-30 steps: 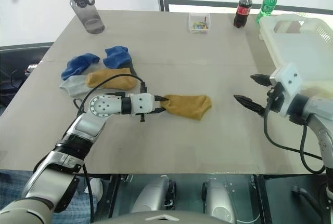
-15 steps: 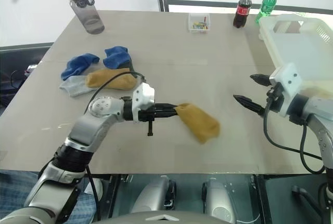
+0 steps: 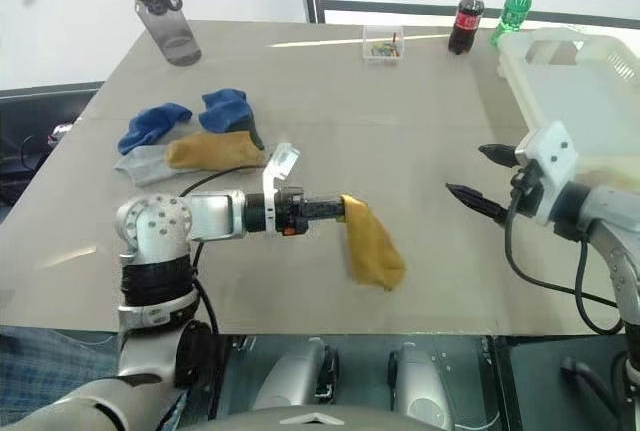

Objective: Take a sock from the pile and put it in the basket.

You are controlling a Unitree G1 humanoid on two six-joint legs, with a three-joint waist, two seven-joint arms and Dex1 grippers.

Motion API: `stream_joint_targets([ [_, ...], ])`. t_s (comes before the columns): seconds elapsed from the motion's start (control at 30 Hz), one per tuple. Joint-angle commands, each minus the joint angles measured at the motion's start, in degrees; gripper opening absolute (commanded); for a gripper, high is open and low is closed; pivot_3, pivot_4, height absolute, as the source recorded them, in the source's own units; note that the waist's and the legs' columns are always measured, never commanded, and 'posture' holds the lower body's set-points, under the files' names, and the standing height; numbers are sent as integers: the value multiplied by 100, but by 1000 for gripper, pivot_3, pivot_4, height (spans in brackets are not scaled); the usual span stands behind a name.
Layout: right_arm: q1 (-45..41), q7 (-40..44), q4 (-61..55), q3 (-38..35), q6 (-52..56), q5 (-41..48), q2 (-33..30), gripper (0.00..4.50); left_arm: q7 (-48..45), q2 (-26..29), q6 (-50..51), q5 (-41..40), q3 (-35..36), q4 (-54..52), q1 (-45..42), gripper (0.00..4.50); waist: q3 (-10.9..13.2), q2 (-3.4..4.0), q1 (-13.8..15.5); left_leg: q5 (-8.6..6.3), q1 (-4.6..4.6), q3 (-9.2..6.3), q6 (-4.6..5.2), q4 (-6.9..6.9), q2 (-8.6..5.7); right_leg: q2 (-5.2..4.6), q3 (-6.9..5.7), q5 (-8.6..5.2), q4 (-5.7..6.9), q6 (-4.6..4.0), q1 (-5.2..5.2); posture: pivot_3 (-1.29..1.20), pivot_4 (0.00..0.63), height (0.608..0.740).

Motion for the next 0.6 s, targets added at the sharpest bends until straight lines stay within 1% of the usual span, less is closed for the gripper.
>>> stream_joint_targets([
  [0.03, -69, 3, -120, -93, -94, 25, -44, 4500, 994, -316, 77, -415, 554, 553, -196, 95, 0, 1, -3, 0, 1, 0, 0, 0, 0, -2, 1, 0, 0, 0, 0, 0, 150, 740],
  [0.23, -15, -37, -166, -121, -98, 32, -26, 4500, 2880, -694, 77, -796, 1246, 1571, -471, 95, 0, -1, 6, 0, -2, 2, -1, 0, -2, -27, 2, 0, -1, 0, -1, 0, 150, 740],
  [0.3, 13, -46, -184, -130, -100, 33, -19, 4500, 3393, -638, 77, -966, 1291, 1874, -551, 95, 0, -3, 18, 0, -2, 1, -1, 0, -4, -29, 0, 1, -1, 0, -1, 0, 150, 740],
  [0.43, 87, -31, -318, -139, -16, 121, -11, 4500, 4072, -432, 77, -1591, 1133, 2220, -602, 95, 0, -2, 8, 1, -2, 1, -2, 0, -4, -32, 1, 0, -1, 0, -1, 0, 150, 740],
  [0.6, 164, -24, -545, -132, 108, 271, -4, 4500, 4602, -407, 77, -2185, 1141, 2366, -638, 95, 0, -2, 9, 3, -2, 1, -7, 0, -5, -33, 0, 1, 0, 0, -2, 0, 150, 740],
])
